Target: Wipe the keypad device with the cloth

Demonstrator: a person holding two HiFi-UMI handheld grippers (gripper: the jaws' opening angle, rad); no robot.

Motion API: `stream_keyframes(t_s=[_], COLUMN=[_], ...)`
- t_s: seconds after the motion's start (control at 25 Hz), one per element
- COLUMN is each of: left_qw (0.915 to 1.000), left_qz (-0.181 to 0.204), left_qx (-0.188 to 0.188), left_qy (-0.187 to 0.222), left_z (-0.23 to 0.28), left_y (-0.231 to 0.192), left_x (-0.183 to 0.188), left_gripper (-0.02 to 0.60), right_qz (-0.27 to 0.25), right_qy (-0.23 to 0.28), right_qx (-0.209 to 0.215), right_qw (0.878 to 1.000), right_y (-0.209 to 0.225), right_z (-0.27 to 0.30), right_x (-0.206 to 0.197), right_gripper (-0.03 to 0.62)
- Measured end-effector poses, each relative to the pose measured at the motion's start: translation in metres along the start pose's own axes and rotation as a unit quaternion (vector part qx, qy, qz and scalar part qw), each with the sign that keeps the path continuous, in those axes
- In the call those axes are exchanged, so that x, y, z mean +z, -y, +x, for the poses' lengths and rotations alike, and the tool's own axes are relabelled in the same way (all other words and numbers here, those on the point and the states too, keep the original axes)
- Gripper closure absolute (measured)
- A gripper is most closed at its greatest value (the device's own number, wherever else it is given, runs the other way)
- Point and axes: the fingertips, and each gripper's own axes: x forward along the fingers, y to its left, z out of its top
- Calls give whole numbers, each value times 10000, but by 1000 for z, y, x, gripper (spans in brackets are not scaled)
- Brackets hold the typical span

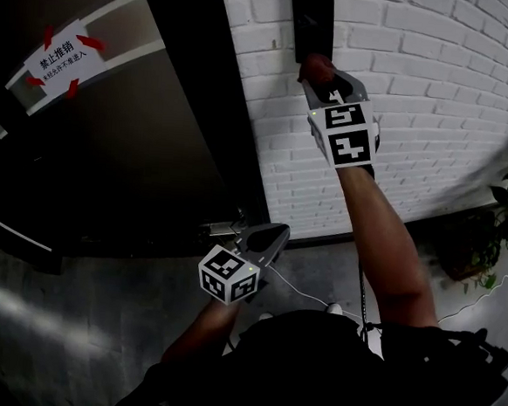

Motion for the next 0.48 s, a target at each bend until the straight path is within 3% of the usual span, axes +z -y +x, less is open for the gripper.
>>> stream_keyframes(t_s=[0.48], left_qw=[9999], left_qz=[40], left_qx=[-159], left_qy=[-15], left_z=[-14], left_y=[-2], left_x=[0], left_gripper=[565], right_qz=[272], right_qy=[-408], right_qx=[21], right_qw=[9988], right_y=[-6], right_z=[-8], right_x=[-23], right_gripper=[445])
